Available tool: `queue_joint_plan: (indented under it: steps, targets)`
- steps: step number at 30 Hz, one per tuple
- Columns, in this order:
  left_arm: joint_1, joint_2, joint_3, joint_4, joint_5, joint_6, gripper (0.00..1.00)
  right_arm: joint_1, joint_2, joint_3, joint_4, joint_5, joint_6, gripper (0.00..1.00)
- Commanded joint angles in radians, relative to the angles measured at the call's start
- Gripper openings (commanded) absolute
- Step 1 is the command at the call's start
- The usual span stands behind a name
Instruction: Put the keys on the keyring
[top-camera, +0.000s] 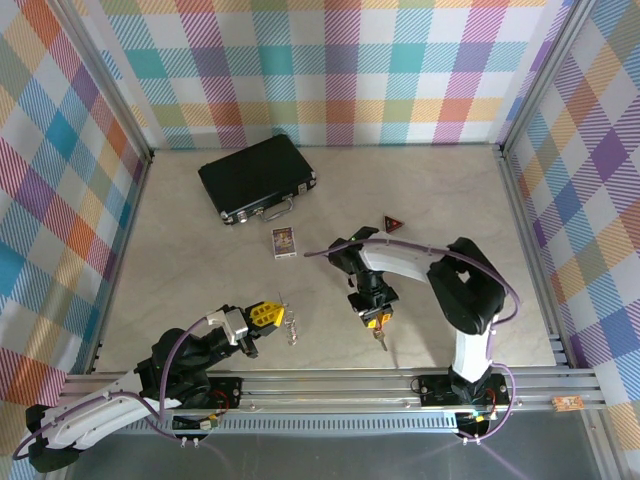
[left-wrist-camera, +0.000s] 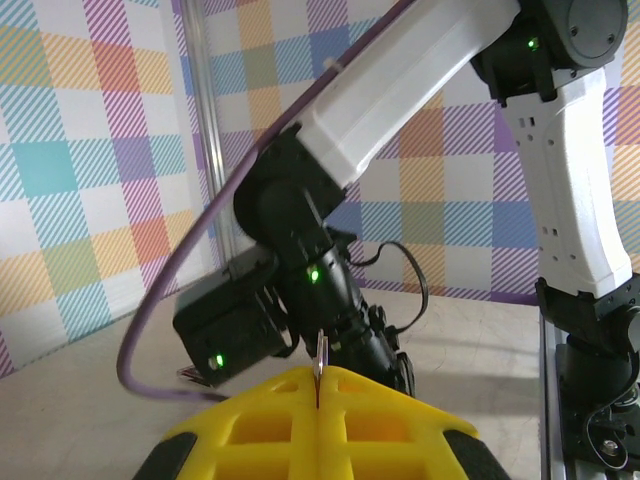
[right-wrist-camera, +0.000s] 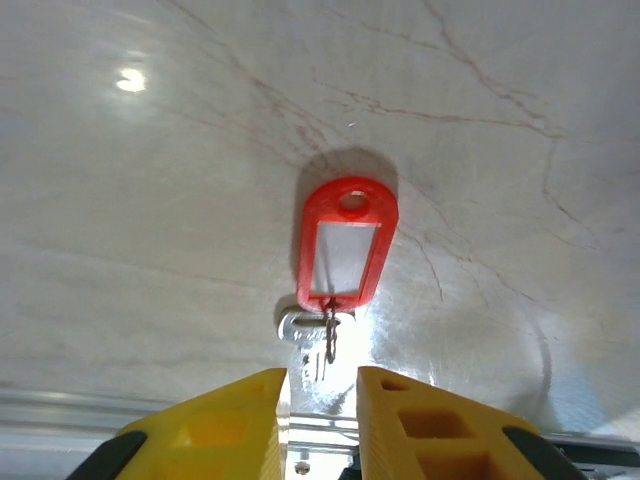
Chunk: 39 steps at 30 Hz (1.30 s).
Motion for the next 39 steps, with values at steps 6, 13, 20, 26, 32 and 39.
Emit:
queue_joint_plan:
  steps: [6, 13, 20, 26, 32, 39]
  targets:
    - [-0.004, -0.003, 0.021, 0.069, 0.023, -0.006, 0.00, 0.029, -0.191, -0.140, 0.110, 0.002, 0.185, 0.32]
    - [-0.004, -0.004, 0.018, 0.075, 0.025, -0.010, 0.00, 0.043, -0.263, -0.255, 0.256, 0.000, 0.253, 0.34]
    - [-0.004, -0.005, 0.020, 0.074, 0.026, -0.010, 0.00, 0.043, -0.231, -0.262, 0.269, 0.019, 0.251, 0.30]
    - [-0.004, -0.004, 0.021, 0.075, 0.027, -0.010, 0.00, 0.043, -0.215, -0.263, 0.258, 0.039, 0.259, 0.27]
    - [-0.004, -0.009, 0.021, 0.074, 0.029, -0.010, 0.00, 0.043, -0.213, -0.279, 0.249, 0.051, 0.269, 0.26]
    - [-0.004, -0.010, 0.020, 0.074, 0.030, -0.012, 0.00, 0.044, -0.216, -0.313, 0.288, 0.041, 0.273, 0.23]
